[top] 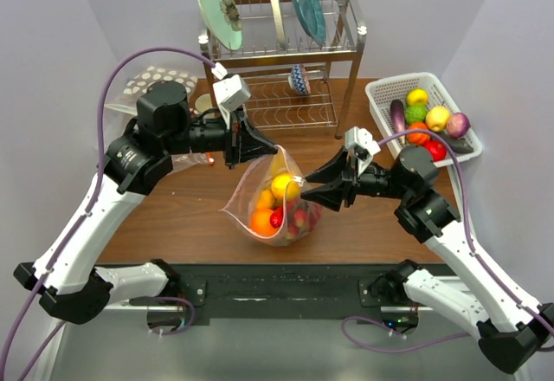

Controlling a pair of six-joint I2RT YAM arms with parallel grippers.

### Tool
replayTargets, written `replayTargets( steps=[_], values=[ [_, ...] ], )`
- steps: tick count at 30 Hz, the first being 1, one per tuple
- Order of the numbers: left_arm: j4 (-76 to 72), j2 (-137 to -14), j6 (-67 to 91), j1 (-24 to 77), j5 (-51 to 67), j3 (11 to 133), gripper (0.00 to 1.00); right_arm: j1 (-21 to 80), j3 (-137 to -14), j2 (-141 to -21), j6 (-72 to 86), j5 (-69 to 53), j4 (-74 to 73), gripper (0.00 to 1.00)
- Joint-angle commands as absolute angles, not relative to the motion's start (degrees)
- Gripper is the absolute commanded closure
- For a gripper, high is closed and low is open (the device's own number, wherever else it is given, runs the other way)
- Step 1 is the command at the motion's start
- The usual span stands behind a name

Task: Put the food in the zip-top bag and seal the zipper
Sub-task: Zip the zipper food storage bag at the center of the board.

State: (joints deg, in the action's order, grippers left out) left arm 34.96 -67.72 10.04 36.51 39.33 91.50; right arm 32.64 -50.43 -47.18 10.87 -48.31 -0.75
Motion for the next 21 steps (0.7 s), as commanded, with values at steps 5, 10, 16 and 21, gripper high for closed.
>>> replayTargets(
  steps=[5,10,16,21],
  values=[
    [30.1,-68.5,12.0,36.7,42.2,95.0,1.00,34.3,-55.5,-49.3,11.3,-50.1,2.9,0.62],
    [29.8,-69.1,12.4,36.7,42.7,95.7,1.00,36.0,-57.0,-51.8,10.8,-50.4,3.6,0.74],
    [30.1,-69.9,12.5,36.7,41.6,96.7,1.00,38.8,-57.6,-53.5,9.3,-47.9,3.1,0.66],
    [30.7,-70.4,12.3,36.7,39.5,96.6,1.00,40.3,-58.4,-54.4,9.1,-46.2,3.0,0.66]
  ],
)
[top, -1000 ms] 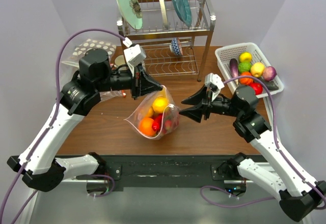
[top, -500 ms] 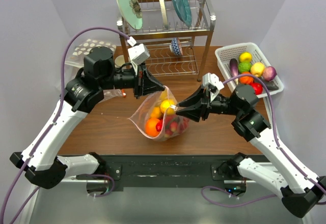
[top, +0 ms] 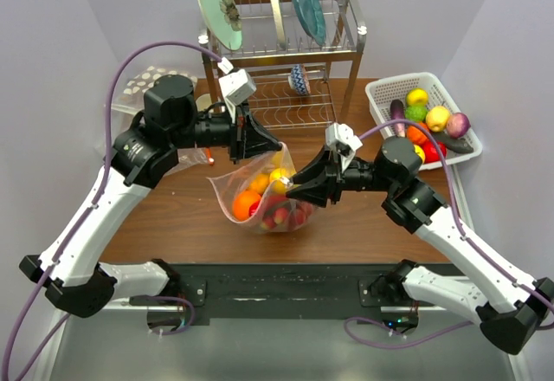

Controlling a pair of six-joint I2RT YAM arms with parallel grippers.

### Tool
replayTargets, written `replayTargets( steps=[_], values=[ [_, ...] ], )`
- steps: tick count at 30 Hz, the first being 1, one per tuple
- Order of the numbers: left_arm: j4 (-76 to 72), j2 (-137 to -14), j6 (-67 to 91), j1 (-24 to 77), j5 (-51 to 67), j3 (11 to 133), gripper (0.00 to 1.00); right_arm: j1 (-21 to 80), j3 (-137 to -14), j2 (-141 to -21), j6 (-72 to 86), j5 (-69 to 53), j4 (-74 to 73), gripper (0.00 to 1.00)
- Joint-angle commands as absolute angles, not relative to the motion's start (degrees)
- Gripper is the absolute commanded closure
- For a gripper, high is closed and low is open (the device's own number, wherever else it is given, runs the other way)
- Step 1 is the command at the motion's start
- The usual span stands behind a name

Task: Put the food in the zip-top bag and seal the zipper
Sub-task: Zip the zipper food storage bag at the center of the board.

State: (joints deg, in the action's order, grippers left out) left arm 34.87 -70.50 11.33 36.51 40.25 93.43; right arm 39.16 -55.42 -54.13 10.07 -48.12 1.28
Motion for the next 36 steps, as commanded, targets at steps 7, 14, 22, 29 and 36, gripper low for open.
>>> replayTargets(
  steps=[7,14,22,29,36],
  values=[
    [31.0,-69.9,11.3,36.7,38.2,95.1,1.00,40.5,-59.9,-54.8,8.5,-40.5,0.2,1.00],
    [31.8,-68.0,8.3,36.7,28.5,87.5,1.00,40.4,-59.1,-53.3,10.0,-35.7,-4.2,1.00],
    [32.8,-67.3,5.1,36.7,19.3,77.4,0.84,40.5,-54.2,-54.6,14.9,-34.4,-7.2,1.00],
    [31.6,-64.1,4.3,36.7,15.6,75.9,0.34,40.4,-50.8,-56.6,17.2,-33.0,-6.1,1.00],
    [25.5,-58.6,3.2,36.7,21.4,73.2,0.27,40.4,-50.4,-55.8,17.0,-31.9,-6.1,1.00]
  ],
)
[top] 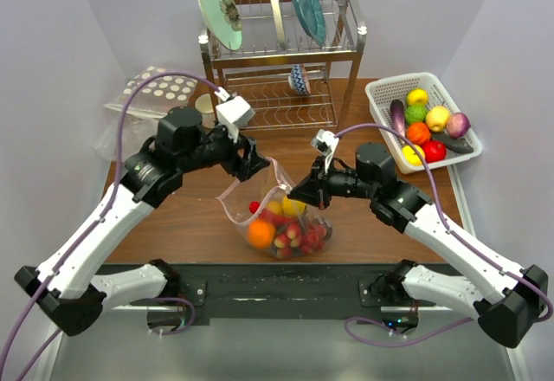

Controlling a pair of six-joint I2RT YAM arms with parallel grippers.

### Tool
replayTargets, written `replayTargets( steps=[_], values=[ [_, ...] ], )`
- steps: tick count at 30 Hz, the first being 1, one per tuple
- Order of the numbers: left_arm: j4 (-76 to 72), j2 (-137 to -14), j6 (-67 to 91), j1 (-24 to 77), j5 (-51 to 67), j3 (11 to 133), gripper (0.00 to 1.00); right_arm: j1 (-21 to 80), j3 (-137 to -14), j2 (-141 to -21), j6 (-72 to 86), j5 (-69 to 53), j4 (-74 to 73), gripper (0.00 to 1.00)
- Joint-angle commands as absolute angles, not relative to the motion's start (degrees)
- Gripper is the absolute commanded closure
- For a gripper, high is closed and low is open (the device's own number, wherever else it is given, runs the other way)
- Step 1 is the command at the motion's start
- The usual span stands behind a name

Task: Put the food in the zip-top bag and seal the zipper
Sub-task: Zip the zipper food storage bag at the center of the board.

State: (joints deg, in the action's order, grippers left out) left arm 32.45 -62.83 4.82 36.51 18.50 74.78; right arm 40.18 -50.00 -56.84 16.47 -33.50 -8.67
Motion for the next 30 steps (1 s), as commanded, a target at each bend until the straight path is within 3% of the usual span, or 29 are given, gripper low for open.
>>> replayTargets(
  steps=[1,8,11,23,30],
  values=[
    [24.6,-57.9,2.9,36.7,21.6,73.0,0.26,40.5,-50.5,-56.0,16.9,-31.7,-6.3,1.00],
    [19.6,-57.6,-2.7,36.7,38.8,72.1,0.24,40.4,-52.5,-56.1,18.4,-33.7,-7.1,1.00],
    [19.4,-60.0,-4.0,36.8,42.4,72.4,0.28,40.4,-54.1,-56.1,18.6,-34.7,-8.5,1.00],
    [21.0,-63.9,-13.4,39.9,51.9,70.1,0.34,40.4,-57.7,-58.2,17.8,-35.5,-14.4,1.00],
    [22.7,-62.8,-15.6,42.1,51.2,67.9,0.38,40.3,-57.8,-58.9,17.7,-35.2,-14.3,1.00]
  ],
)
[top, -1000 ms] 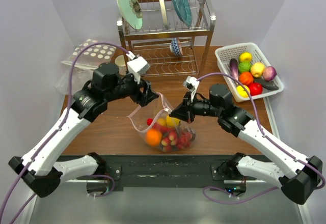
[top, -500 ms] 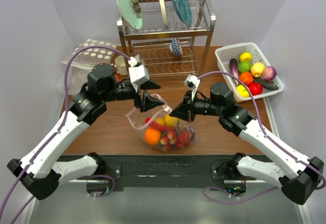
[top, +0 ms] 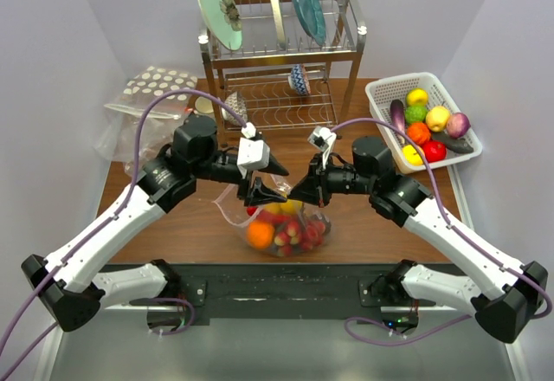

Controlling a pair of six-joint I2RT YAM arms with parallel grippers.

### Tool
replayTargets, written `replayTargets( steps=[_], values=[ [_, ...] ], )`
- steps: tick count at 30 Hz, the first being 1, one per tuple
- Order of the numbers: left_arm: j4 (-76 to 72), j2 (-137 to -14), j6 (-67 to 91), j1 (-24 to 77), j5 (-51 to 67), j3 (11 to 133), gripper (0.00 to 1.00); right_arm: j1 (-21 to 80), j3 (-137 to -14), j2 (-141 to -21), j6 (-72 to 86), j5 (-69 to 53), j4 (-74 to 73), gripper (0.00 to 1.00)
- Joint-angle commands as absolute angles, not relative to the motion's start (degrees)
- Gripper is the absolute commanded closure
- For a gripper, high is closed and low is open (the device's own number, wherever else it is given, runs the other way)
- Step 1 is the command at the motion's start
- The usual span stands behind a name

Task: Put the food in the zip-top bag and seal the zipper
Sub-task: Zip the zipper food storage bag at the center of the board.

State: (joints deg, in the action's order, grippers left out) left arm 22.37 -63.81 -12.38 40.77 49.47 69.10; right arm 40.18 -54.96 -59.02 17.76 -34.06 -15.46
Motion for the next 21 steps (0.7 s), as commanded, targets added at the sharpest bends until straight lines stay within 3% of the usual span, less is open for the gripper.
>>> replayTargets(
  steps=[1,5,10,21],
  values=[
    [22.9,-62.6,-15.6,42.4,50.6,67.6,0.38,40.3,-57.9,-59.1,17.7,-35.2,-14.3,1.00],
    [23.2,-62.7,-16.0,43.8,46.2,66.2,0.39,40.3,-58.6,-58.9,17.7,-35.2,-14.6,1.00],
    [22.8,-62.2,-15.5,44.4,40.9,65.0,0.52,40.3,-59.0,-58.7,17.5,-34.8,-15.1,1.00],
    [18.9,-57.4,-14.0,44.4,30.2,61.4,0.43,40.0,-58.4,-57.7,17.2,-34.4,-15.4,1.00]
  ],
)
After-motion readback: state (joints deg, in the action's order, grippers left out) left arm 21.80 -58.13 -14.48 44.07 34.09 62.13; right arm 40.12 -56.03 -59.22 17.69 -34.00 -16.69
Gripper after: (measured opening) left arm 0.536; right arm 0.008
